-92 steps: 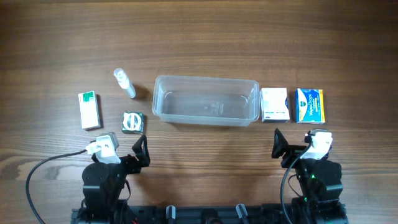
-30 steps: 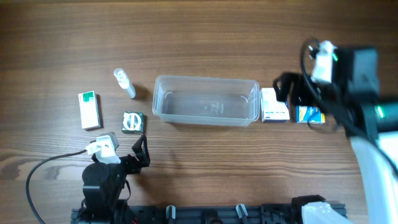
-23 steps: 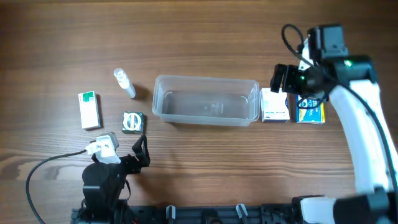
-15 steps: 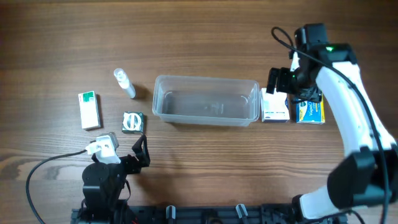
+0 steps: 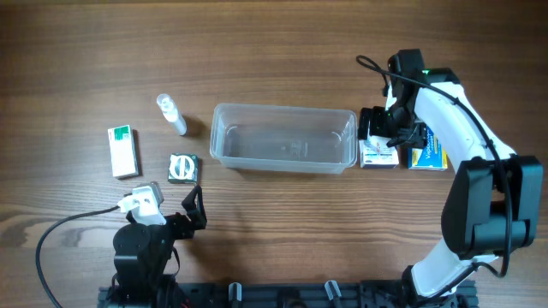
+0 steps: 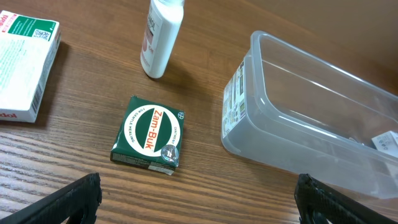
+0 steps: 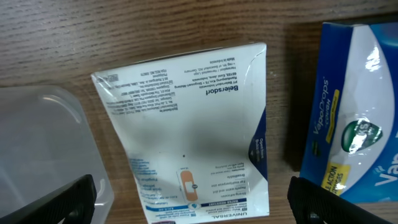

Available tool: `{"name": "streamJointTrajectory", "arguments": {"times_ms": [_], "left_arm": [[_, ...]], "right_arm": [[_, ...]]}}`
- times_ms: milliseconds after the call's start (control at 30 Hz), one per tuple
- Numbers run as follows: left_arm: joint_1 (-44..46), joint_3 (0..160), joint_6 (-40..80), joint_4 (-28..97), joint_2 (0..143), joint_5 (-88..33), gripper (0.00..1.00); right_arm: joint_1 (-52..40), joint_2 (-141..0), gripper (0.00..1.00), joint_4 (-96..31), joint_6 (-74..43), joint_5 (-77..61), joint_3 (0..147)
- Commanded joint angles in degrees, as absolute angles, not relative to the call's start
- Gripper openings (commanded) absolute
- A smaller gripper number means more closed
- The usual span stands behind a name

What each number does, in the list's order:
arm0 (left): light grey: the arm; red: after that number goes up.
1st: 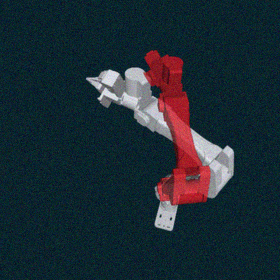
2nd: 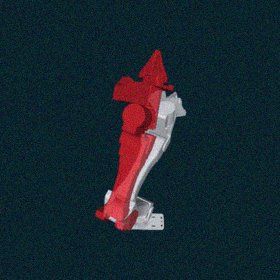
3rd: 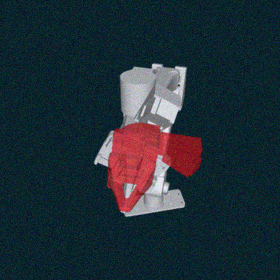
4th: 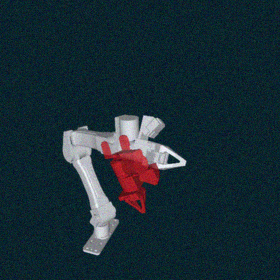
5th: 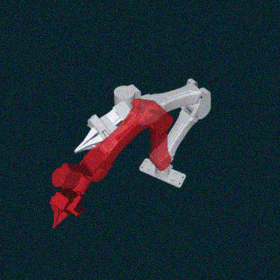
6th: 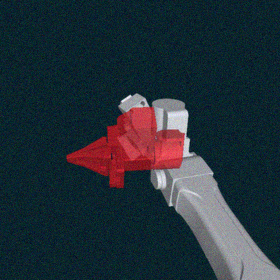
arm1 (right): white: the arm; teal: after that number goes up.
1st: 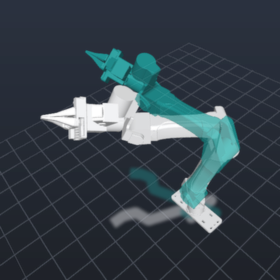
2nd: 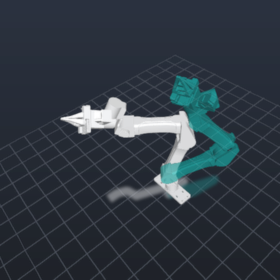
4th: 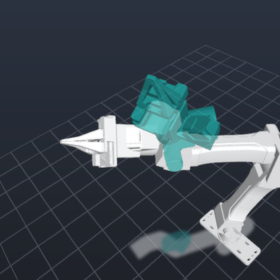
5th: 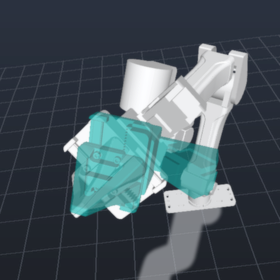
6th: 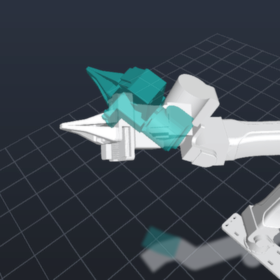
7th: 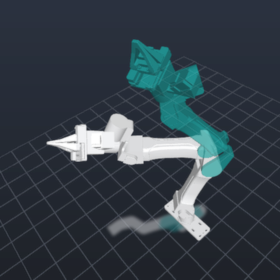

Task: Pack container
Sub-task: 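Reach the right gripper to the white medicine box and grasp it, then carry the white box left and lower it into the container's right end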

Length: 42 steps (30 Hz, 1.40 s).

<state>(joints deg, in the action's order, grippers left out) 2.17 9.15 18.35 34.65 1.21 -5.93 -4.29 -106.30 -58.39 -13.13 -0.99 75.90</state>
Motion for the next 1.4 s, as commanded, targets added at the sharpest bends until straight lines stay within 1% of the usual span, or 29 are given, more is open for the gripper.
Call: {"name": "streamJointTrajectory", "arguments": {"times_ms": [0, 267, 300, 333, 433, 467, 600, 833, 967, 1067, 1200, 1367], "left_arm": [[1.8, 9.0, 18.7, 34.5, 0.9, -6.6, 1.0], [1.8, 9.0, 18.7, 34.5, 0.9, -6.6, 1.0], [1.8, 9.0, 18.7, 34.5, 0.9, -6.6, 1.0], [1.8, 9.0, 18.7, 34.5, 0.9, -6.6, 1.0], [1.8, 9.0, 18.7, 34.5, 0.9, -6.6, 1.0], [1.8, 9.0, 18.7, 34.5, 0.9, -6.6, 1.0], [1.8, 9.0, 18.7, 34.5, 0.9, -6.6, 1.0], [1.8, 9.0, 18.7, 34.5, 0.9, -6.6, 1.0], [1.8, 9.0, 18.7, 34.5, 0.9, -6.6, 1.0], [1.8, 9.0, 18.7, 34.5, 0.9, -6.6, 1.0], [1.8, 9.0, 18.7, 34.5, 0.9, -6.6, 1.0], [1.8, 9.0, 18.7, 34.5, 0.9, -6.6, 1.0]], "right_arm": [[-4.2, -107.4, 0.99, -55.7, -12.2, -0.2, 73.1], [-4.2, -107.4, 0.98, -47.7, -14.0, -0.4, 66.3], [-4.2, -107.4, 0.94, -47.4, -14.1, -0.4, 65.8], [-4.2, -107.4, 0.87, -47.4, -14.2, -0.1, 65.9], [-4.2, -106.9, 0.78, -47.8, -15.5, 1.7, 66.4], [-4.2, -106.6, 0.73, -48.1, -15.6, 2.0, 66.8], [-4.2, -104.2, 0.67, -52.0, -15.5, 2.2, 70.3], [-6.1, -94.1, 0.66, -62.1, -16.6, 1.5, 79.3], [-9.6, -86.9, 0.66, -62.9, -17.6, -0.7, 80.0], [-13.3, -83.1, 0.66, -63.0, -21.1, -0.7, 80.0], [-19.7, -82.3, 0.66, -62.3, -25.2, -0.6, 79.7], [-26.5, -86.6, 0.67, -56.7, -30.5, 3.2, 76.0]]}}
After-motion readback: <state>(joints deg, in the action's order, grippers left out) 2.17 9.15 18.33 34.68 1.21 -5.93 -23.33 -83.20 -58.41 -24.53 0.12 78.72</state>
